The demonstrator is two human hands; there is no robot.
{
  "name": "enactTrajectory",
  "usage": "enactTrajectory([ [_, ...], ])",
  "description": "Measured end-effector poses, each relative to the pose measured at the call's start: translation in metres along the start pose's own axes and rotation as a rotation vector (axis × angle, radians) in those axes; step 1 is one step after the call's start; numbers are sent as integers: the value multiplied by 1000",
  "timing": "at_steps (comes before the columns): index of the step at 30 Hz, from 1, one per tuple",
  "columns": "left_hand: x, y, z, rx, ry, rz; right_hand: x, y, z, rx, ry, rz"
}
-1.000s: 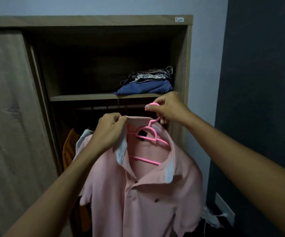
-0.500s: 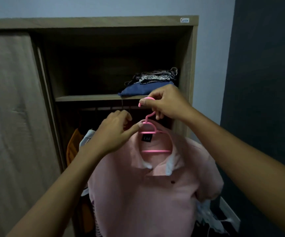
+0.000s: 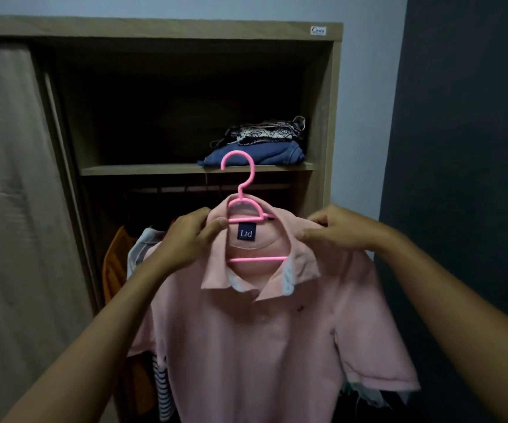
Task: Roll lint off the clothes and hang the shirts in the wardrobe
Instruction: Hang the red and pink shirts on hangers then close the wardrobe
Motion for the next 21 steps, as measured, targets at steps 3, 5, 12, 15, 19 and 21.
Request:
enactTrajectory([
  [3,-5,-8,-5,24,-4,23,5,3,3,-13,3,-7],
  [5,-4,-12,-8,70,-19,49,3,9,4,-50,-31,46],
  [12,-13,-23,-21,151,13,128,20,1,-6,-117,-219,185],
  [15,-23,-30,-26,135,36,109,34,-12,-16,-107,-318,245],
  [19,-49,-43,-34,104,100,60,50,-31,-34,-27,-431,146],
  [21,-64,-50,-40,92,145,39,54,-40,-44,43,-454,15],
])
Point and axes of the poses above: each hand's wrist, its own z-axis away from the middle knuckle, its own y-axis out of the back of the hand, x = y × z, the point moved 6 cm from there along -z, towards the middle knuckle, and after that the axes turned 3 degrees about -x, right-handed, at the moved point
